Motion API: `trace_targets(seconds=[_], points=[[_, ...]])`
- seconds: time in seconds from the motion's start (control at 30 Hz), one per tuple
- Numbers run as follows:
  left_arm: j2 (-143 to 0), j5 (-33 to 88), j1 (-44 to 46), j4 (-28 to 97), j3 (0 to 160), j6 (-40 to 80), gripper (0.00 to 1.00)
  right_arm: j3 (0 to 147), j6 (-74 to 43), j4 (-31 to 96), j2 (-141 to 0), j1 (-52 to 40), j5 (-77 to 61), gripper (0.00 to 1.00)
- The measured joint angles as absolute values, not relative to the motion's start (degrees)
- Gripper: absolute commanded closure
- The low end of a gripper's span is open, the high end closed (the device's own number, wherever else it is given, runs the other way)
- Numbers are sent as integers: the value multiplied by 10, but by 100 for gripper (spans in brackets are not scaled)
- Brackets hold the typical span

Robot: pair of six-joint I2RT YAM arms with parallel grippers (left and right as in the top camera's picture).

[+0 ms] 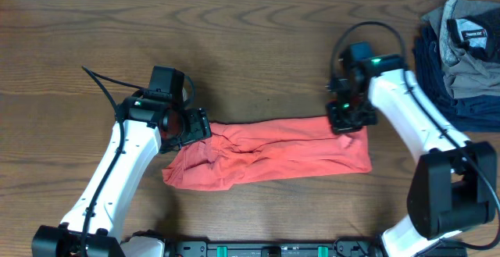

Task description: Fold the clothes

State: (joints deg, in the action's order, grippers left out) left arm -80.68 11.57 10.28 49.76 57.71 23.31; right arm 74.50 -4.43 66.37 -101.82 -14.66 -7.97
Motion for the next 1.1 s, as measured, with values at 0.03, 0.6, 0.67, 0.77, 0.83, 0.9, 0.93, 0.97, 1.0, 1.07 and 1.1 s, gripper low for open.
trace_targets(seconds=[0.03, 0.6, 0.67, 0.77, 0.83, 0.9, 0.93, 0.97, 1.0, 1.07, 1.1], points=[[-807, 116, 103, 498, 577, 233, 21, 744, -53, 656, -1018, -162, -80, 99], [-807, 116, 103, 506, 577, 233, 20, 717, -139, 598, -1018, -256, -101, 43], [-807, 116, 103, 506, 577, 233, 20, 717, -137, 586, -1018, -257, -121, 44], [-807, 116, 103, 508, 577, 233, 17, 717, -134, 575, -1018, -257, -142, 47], [-807, 116, 103, 510, 577, 233, 16, 717, -132, 576, -1018, -257, -143, 48], [-807, 116, 103, 513, 577, 233, 16, 717, -132, 580, -1018, -257, -132, 49], [-807, 116, 103, 514, 577, 233, 14, 717, -132, 585, -1018, -257, -121, 48], [-807, 116, 103, 515, 577, 233, 13, 717, -135, 592, -1018, -256, -106, 48], [-807, 116, 103, 516, 577, 233, 12, 717, -137, 598, -1018, -255, -96, 48], [-807, 112, 103, 517, 577, 233, 11, 717, -150, 612, -1017, -250, -56, 46], [-807, 109, 103, 517, 576, 233, 11, 717, -154, 615, -1016, -247, -43, 45]])
